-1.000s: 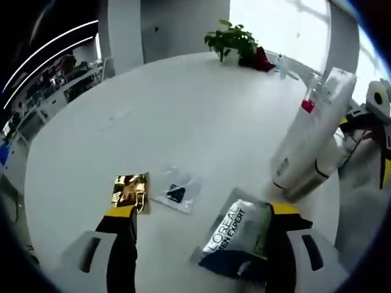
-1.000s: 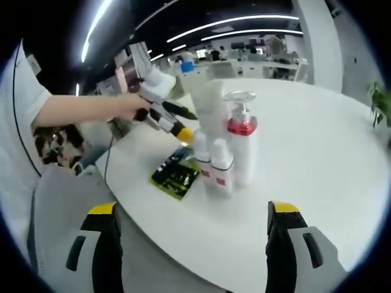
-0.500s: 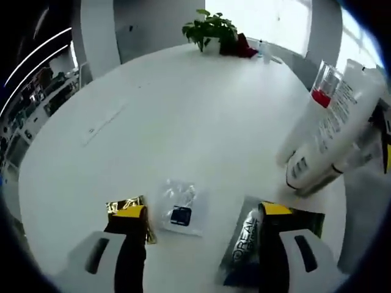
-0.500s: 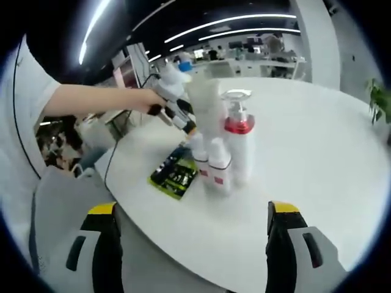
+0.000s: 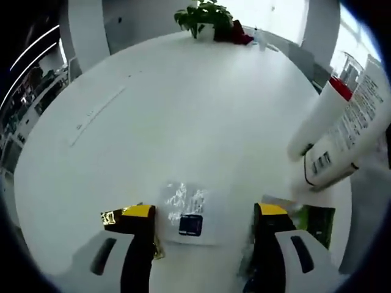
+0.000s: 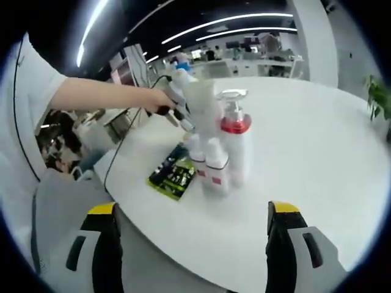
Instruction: Arrange the skincare products in the storage area until every visible bottle or jar stands upright without overlapping.
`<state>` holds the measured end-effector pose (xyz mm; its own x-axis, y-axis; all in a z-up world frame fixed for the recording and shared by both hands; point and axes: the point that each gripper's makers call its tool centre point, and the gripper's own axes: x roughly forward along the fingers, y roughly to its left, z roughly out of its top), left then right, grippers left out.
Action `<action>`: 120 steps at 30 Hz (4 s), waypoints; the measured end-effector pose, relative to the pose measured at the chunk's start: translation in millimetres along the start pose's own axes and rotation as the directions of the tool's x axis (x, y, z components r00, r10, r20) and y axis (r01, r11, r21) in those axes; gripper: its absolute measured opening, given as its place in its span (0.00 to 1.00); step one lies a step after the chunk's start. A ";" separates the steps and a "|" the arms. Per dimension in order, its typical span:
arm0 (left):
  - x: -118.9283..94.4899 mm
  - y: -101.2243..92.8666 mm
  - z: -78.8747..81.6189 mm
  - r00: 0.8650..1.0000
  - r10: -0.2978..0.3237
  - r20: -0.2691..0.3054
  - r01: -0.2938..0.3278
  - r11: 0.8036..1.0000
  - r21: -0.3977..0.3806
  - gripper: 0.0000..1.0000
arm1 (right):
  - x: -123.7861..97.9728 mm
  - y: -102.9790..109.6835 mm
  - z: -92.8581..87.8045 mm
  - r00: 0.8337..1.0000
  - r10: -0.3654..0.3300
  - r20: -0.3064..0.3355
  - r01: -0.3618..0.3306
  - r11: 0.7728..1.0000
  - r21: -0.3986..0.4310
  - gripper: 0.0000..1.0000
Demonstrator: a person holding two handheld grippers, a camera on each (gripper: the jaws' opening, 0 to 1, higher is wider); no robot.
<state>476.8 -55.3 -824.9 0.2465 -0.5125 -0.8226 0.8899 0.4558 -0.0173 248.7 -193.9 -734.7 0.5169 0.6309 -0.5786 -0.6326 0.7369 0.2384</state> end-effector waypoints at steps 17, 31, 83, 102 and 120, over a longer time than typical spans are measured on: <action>0.5 4.5 -2.8 0.999 0.014 -0.041 -0.011 0.998 0.067 0.44 | -0.7 -1.6 0.5 1.000 -0.006 0.001 0.006 1.000 0.004 0.99; -27.6 4.0 6.7 0.999 0.046 -0.005 -0.045 0.993 0.108 0.43 | -1.1 -0.6 5.1 1.000 0.003 0.024 -0.003 1.000 0.008 0.99; -148.4 -142.4 15.3 0.983 0.121 0.141 -0.150 0.965 0.217 0.43 | -21.3 35.9 58.4 0.955 0.154 0.252 -0.116 0.980 -0.161 0.67; -187.8 -188.3 35.1 0.968 0.131 0.213 -0.191 0.937 0.293 0.43 | 0.1 82.4 112.8 0.930 0.232 0.285 -0.250 0.968 0.028 0.36; -202.2 -208.1 43.2 0.955 0.148 0.256 -0.225 0.926 0.304 0.43 | 16.5 103.7 101.2 0.946 0.264 0.187 -0.277 0.960 0.048 0.12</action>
<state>258.3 -78.0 -630.4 0.4657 -0.6083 -0.6428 0.8849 0.3164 0.3417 250.1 -82.5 -640.6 0.4298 0.8370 -0.3387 -0.7229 0.5438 0.4263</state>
